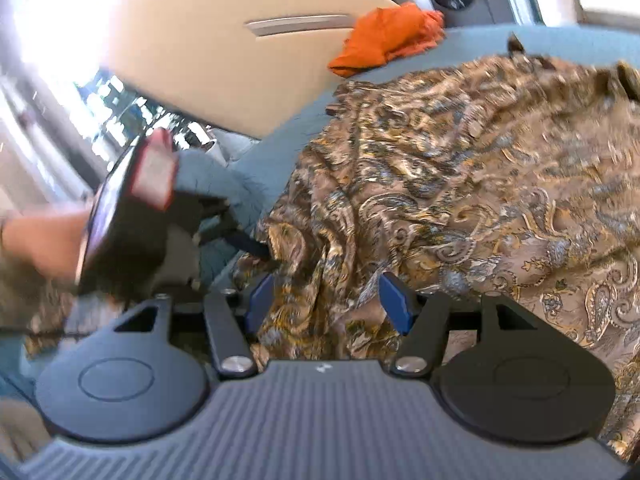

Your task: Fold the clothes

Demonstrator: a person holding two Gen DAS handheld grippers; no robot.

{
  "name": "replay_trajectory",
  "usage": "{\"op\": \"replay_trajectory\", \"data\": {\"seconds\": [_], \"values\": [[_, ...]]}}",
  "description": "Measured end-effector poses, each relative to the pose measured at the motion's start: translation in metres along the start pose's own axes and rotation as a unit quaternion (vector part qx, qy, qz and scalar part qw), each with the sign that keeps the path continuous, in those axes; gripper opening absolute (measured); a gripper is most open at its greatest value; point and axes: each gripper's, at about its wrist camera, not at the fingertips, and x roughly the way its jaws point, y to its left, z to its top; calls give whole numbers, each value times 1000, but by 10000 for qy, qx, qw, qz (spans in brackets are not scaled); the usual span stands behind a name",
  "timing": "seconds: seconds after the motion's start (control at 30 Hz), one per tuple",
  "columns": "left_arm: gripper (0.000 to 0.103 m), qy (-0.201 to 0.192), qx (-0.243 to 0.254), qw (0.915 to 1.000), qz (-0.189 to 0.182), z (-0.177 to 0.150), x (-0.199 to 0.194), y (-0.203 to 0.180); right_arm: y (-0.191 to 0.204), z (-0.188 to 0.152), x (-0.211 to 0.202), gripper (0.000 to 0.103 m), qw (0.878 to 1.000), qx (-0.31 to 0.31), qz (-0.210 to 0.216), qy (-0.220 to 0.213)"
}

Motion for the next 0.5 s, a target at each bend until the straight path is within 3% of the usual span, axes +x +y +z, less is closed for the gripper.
{"op": "replay_trajectory", "data": {"seconds": [0.03,0.1,0.13,0.23,0.33,0.5], "values": [[64,75,-98,9999,53,-2,-1,1,9,-6,4,63,9992,-370,-113,95],[49,116,-343,9993,124,-7,-4,1,21,-13,7,61,9948,-962,-263,227],[41,128,-514,9985,157,-9,-5,2,33,-20,6,61,9868,-1540,-426,256],[31,61,-954,9950,295,-15,-9,4,54,-36,1,61,9633,-2605,-612,223],[30,-138,-1497,9876,444,-20,-18,7,66,-45,-2,61,9518,-3012,-579,76],[31,-407,-2199,9729,590,-29,-38,14,94,-54,15,61,9485,-3118,-401,-402]]}}
